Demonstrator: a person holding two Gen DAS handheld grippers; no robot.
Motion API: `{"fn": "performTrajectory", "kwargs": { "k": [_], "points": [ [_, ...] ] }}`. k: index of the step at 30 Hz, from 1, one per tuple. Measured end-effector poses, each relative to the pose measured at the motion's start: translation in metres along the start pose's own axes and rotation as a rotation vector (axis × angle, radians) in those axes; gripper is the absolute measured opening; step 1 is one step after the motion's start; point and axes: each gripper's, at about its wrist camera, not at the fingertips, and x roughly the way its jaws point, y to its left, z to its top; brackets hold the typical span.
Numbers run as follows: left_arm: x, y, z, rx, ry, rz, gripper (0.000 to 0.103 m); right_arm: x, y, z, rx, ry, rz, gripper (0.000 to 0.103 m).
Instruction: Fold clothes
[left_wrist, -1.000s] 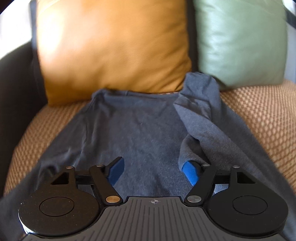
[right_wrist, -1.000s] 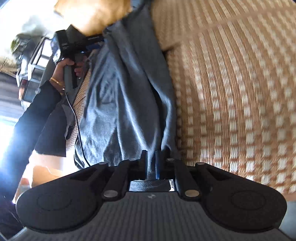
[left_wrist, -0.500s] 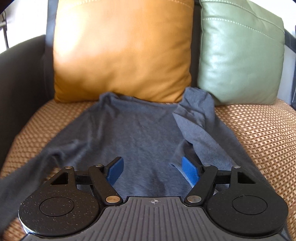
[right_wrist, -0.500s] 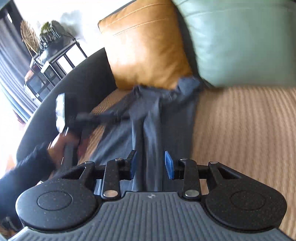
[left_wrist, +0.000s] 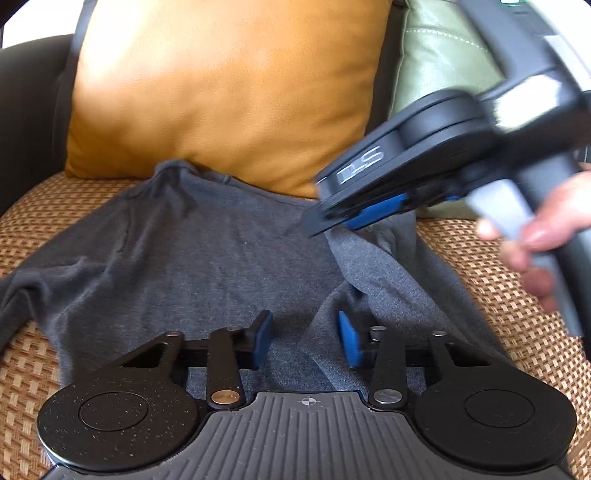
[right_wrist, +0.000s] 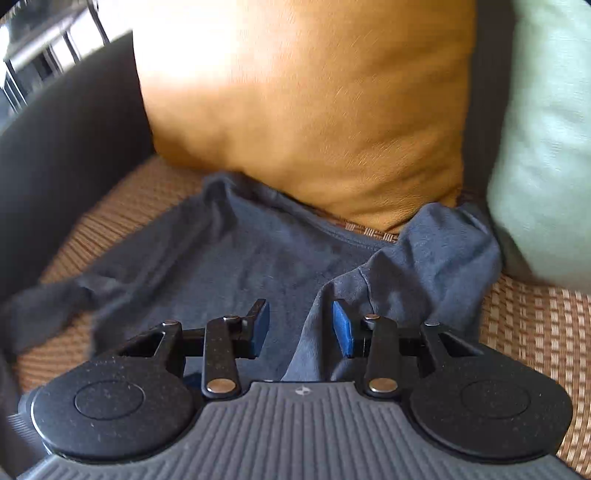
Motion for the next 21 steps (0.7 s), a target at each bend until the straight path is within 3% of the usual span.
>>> {"fn": "performTrajectory", "kwargs": {
  "k": [3,4,5,9,13,15,18,20,21],
  "points": [
    [0.001,-0.002,0.0,0.011,-0.003,-0.007,0.027,0.018,0.004,-0.001,-0.043,0.029,-0.071,0.041],
    [0.001,-0.002,0.0,0.009,-0.004,-0.013,0.011,0.019,0.002,-0.002,-0.043,0.028,-0.082,0.012],
    [0.001,-0.004,0.001,0.009,-0.01,-0.01,0.008,0.016,-0.002,-0.003,-0.023,0.007,-0.078,0.002],
    [0.006,-0.011,0.003,0.006,-0.022,0.01,0.005,-0.025,-0.051,-0.015,0.199,-0.221,-0.012,0.002],
    [0.019,-0.018,0.009,-0.013,-0.019,0.024,0.005,-0.027,-0.098,-0.039,0.329,-0.222,-0.063,0.002],
    [0.023,-0.023,0.01,-0.002,-0.032,0.039,0.008,-0.022,-0.116,-0.051,0.373,-0.198,-0.091,0.002],
    [0.025,-0.028,0.012,0.026,-0.043,0.064,0.043,-0.013,-0.136,-0.067,0.437,-0.164,-0.096,0.003],
    [0.021,-0.027,0.015,0.028,-0.056,0.077,0.055,-0.018,-0.143,-0.071,0.475,-0.199,-0.043,0.008],
    [0.017,-0.023,0.017,0.012,-0.063,0.078,0.057,-0.022,-0.146,-0.072,0.491,-0.227,-0.014,0.008]
  ]
}}
